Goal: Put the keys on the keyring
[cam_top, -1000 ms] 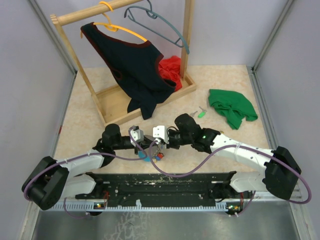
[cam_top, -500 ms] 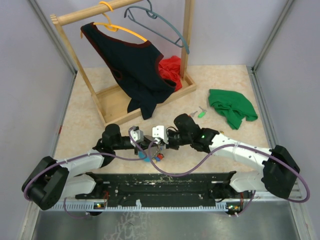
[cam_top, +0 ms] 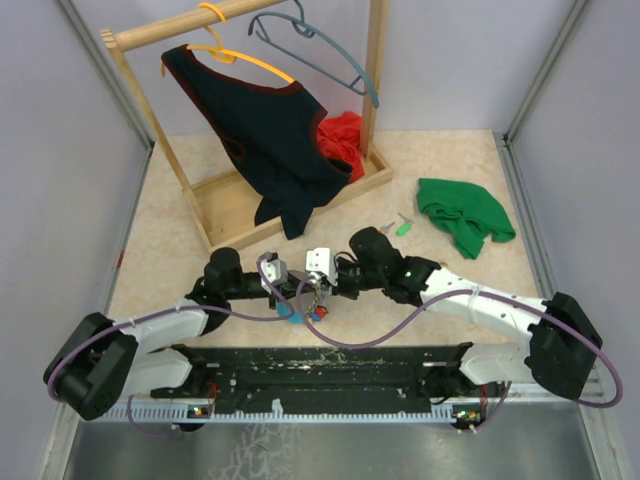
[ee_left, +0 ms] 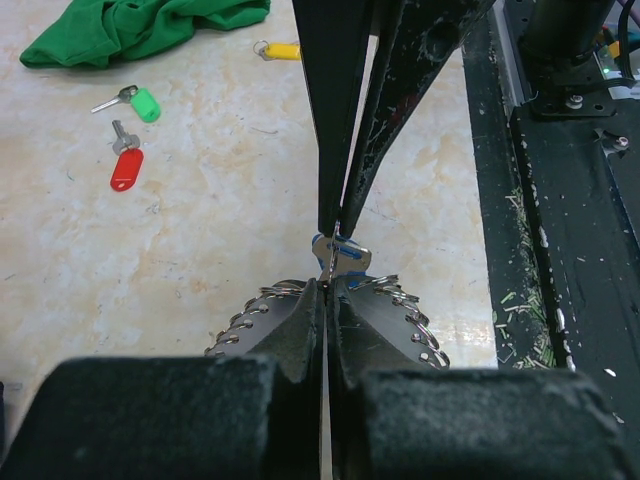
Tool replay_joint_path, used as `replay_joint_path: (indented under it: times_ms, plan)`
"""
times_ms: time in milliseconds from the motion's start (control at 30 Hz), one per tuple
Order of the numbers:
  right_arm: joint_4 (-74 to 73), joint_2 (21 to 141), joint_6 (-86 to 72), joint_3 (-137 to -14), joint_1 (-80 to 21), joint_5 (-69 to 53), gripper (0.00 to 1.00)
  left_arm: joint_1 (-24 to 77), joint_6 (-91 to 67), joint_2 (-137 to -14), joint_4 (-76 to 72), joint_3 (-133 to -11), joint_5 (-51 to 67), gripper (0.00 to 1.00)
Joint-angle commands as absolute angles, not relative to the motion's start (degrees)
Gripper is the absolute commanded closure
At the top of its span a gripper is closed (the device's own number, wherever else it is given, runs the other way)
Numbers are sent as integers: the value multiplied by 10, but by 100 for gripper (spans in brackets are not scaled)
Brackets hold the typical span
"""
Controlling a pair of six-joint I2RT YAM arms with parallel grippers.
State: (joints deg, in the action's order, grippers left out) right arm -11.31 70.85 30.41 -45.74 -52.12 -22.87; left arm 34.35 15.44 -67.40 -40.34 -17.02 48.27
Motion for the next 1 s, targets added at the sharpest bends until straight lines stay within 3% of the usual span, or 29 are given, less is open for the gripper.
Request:
replay_joint_path:
  times_ms: [0,967]
  plan:
    - [-100,676,288,-452,-528,-223,100,341,165,-666,-432,-168,481,100]
    - [-67,681,265,-448,-519,-227,100,341,170,-668,-440,-163,490,100]
